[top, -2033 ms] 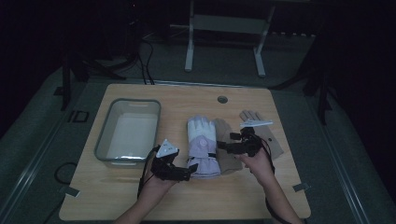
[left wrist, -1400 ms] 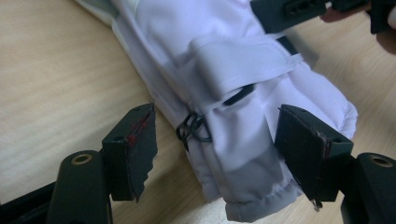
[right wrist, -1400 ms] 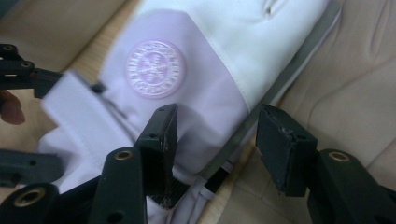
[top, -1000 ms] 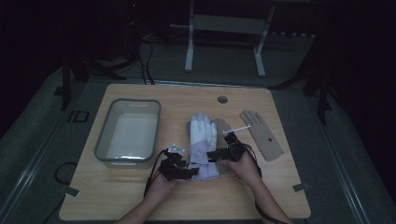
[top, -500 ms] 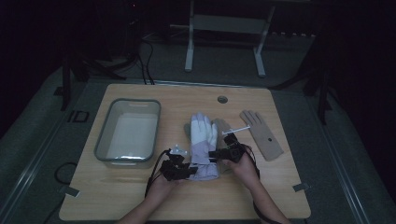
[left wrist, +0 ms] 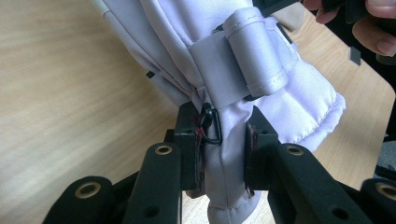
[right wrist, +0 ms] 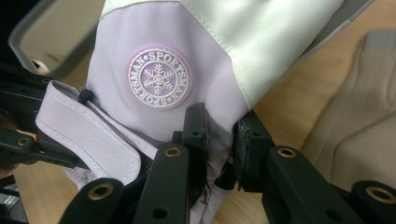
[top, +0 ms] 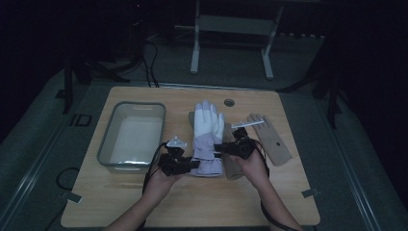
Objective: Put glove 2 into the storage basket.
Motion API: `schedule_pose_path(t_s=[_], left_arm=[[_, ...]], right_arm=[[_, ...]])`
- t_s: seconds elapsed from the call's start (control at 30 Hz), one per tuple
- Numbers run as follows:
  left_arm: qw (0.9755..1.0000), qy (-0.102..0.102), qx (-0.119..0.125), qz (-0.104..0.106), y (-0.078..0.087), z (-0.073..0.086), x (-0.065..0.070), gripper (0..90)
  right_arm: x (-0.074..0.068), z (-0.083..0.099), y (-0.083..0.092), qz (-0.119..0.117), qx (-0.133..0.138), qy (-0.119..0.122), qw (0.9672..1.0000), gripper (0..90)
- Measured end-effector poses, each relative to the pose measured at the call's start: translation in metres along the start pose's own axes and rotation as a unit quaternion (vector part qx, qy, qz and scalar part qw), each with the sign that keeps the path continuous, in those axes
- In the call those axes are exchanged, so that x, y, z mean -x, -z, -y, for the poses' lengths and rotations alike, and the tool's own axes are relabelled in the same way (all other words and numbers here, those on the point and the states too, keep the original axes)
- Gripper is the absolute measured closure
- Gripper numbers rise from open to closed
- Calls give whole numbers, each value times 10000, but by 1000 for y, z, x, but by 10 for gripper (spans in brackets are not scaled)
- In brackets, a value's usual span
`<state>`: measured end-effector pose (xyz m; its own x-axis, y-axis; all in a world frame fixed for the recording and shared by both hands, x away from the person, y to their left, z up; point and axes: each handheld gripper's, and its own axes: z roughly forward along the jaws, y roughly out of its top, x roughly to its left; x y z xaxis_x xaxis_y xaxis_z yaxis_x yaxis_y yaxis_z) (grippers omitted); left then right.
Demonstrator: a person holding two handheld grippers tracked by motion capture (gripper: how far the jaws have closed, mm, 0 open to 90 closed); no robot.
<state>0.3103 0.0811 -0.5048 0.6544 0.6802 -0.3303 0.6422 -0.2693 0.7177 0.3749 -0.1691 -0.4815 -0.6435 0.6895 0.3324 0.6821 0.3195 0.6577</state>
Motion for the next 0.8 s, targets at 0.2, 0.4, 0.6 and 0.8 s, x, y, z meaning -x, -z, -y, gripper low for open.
schedule_pose_path(t_s=[0.2, 0.4, 0.6, 0.8], left_arm=[[10000, -55, 33, -22, 15, -11, -3, 725], [9998, -185, 98, -73, 34, -26, -10, 724], [9997, -213, 137, -73, 52, -37, -19, 724], [9991, -281, 169, -259, 77, -42, -30, 724]], right_arm=[[-8, -14, 5, -30, 142, 70, 9999, 766], [-20, -35, 8, -61, 272, 225, 9994, 766], [-31, -54, 9, -49, 317, 372, 9988, 767], [-48, -73, -1, -142, 446, 439, 9979, 768]])
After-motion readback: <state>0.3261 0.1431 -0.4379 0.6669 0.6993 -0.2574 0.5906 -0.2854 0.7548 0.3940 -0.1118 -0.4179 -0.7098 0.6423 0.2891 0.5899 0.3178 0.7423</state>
